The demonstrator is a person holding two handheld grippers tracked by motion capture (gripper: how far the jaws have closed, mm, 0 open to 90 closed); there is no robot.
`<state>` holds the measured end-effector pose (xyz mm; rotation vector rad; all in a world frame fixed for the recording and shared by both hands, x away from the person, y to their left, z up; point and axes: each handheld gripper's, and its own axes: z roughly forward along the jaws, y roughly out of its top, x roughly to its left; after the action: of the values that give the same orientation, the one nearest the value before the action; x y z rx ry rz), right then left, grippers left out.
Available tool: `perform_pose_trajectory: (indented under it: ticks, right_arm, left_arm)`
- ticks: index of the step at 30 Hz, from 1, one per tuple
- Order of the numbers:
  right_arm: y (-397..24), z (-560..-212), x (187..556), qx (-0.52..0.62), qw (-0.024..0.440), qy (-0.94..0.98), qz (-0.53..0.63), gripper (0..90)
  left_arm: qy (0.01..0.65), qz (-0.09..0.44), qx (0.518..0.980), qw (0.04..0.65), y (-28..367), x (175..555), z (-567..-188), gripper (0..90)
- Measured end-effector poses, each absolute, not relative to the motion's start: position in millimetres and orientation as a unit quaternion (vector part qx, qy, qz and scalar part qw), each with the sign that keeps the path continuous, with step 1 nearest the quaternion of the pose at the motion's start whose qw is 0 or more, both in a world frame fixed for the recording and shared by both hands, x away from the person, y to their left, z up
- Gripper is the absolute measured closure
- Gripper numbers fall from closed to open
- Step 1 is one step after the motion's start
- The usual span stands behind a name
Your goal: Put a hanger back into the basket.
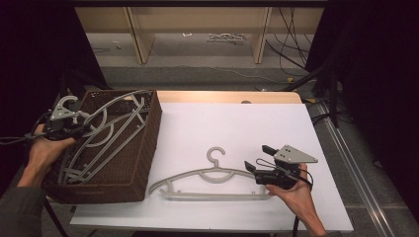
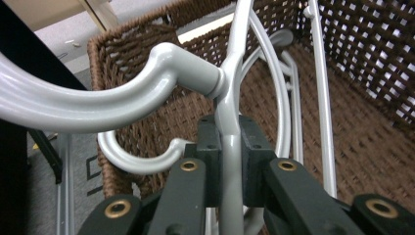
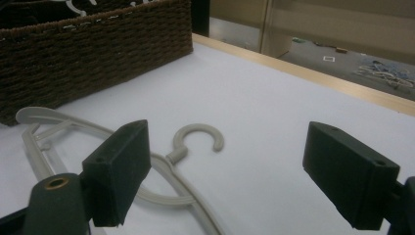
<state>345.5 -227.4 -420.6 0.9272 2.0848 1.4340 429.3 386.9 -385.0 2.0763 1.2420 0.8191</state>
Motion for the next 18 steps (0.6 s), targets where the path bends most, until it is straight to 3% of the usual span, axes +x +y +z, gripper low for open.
perform_pose_trajectory:
  ticks: [18]
  right_arm:
    - [-227,-421,346,0.331,0.230,0.755,0.517,18.4]
  left_arm:
    - [0.460,0.280,0.803,0.255,368,440,-411,80.8]
